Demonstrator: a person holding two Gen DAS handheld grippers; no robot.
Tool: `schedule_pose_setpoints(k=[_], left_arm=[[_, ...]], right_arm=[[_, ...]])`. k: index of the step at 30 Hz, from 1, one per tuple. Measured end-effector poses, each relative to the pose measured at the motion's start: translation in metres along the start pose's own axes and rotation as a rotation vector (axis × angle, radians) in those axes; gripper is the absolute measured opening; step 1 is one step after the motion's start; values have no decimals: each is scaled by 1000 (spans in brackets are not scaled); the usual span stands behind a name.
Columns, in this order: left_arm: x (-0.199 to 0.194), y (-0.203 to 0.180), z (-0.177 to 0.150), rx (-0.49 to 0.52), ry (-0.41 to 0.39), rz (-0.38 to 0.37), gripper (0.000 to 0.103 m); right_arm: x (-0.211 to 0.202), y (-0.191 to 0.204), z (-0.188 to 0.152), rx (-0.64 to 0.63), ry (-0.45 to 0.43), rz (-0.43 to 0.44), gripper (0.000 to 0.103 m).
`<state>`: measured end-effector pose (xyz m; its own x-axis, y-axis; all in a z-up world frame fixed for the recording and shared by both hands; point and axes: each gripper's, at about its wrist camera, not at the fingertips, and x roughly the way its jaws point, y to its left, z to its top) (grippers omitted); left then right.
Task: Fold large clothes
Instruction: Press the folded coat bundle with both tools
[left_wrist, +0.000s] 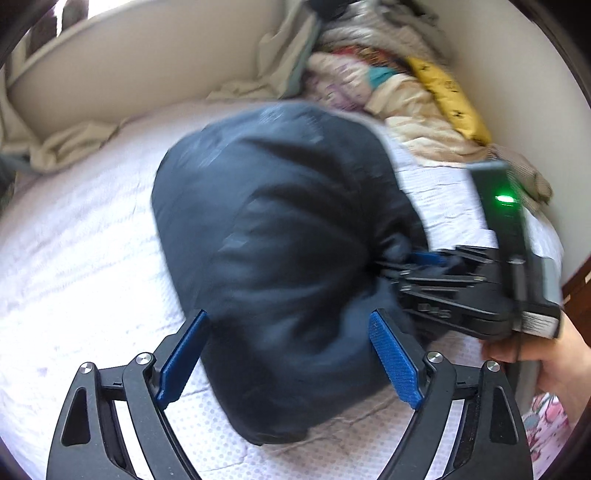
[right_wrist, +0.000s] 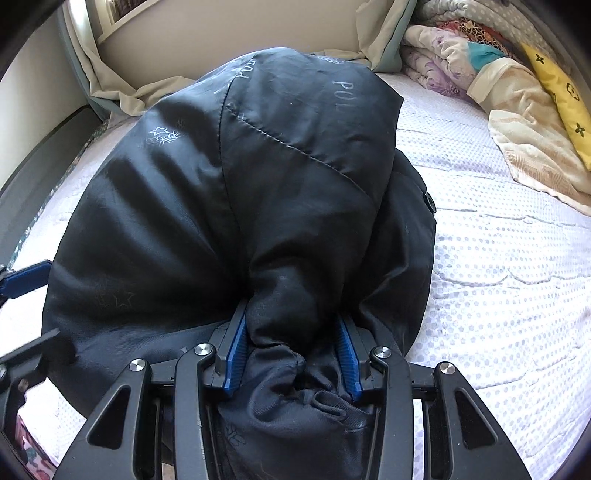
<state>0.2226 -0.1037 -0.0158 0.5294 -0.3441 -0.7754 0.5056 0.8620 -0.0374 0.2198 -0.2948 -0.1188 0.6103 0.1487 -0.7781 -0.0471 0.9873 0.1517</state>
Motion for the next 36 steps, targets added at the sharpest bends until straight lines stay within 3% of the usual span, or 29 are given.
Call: schedule_pose_setpoints(k=[2,4,6,10,12,16,18,21,26,30,36], left_arm=[[1,-10,1,41,2,3,89],[14,-19,-1,87,29,52,90],[22,-24,-4,118,32,87,100],[32,-28,-8,145,39,115,103],[34,-30,-6,143,40,116,103],[35,-30,-7,140,44,116,103],[36,-32,-7,142,44,118,103],[35,-31,-8,140,44,117,103],[35,-29,-8,138,44,113,103],[35,-26,-7,133,41,104,103],[37,-30,-6,151,34,110,103]], right_arm=[[-2,-3,1,9,1,8,39],[-6,-7,4,30,7,27,40],[-13,-14,7,73,18,72,41],[-35,-31,16,172,52,177,47],[-59,-34,21,187,8,194,48],[-117,-21,41,107,-181,89,49],[-125,-14,59,87,-202,98,49],[-114,4,94,40,-167,77,49],[-44,22,146,7,4,27,47],[9,7,151,45,138,-12,46],[43,2,141,40,191,-17,46]])
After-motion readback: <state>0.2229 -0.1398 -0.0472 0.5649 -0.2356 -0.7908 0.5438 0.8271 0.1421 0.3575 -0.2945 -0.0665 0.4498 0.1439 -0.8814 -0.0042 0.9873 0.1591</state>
